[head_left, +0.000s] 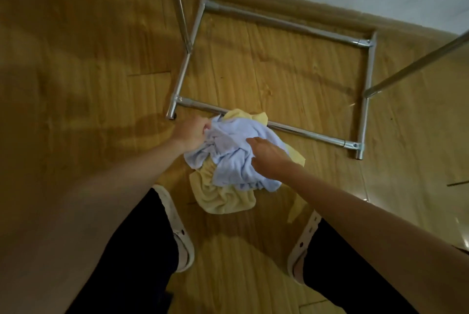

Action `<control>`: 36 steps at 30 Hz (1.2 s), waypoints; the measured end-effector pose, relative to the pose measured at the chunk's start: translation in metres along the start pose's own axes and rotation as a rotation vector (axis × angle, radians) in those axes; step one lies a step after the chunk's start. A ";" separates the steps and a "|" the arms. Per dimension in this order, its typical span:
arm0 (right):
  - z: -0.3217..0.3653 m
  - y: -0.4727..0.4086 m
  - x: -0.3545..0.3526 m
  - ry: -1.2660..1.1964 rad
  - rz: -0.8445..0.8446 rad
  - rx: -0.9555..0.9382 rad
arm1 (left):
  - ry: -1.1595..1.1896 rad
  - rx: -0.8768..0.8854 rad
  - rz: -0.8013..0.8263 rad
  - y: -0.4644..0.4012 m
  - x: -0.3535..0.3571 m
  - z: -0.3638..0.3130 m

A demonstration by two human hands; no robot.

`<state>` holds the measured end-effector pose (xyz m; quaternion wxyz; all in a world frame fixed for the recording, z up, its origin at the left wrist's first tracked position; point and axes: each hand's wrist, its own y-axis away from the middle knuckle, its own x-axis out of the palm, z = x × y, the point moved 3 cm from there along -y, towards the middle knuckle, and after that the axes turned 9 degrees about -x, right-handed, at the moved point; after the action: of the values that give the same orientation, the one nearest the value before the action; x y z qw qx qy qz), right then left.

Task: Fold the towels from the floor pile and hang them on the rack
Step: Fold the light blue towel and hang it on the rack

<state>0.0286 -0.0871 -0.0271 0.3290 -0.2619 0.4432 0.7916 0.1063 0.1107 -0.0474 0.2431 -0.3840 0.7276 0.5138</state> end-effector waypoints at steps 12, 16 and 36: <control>-0.009 -0.083 0.067 0.010 -0.192 -0.167 | 0.123 -0.150 -0.087 -0.091 0.057 0.025; -0.008 -0.091 0.071 0.134 -0.217 -0.111 | 0.192 -0.245 -0.039 -0.102 0.065 0.025; 0.031 0.055 -0.043 -0.120 -0.295 -0.056 | 0.696 0.119 0.060 0.091 -0.096 -0.096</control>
<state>0.0108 -0.0937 0.0470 0.4601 -0.2855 0.3573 0.7611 0.0933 0.0671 0.1097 -0.0127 -0.4997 0.8065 0.3158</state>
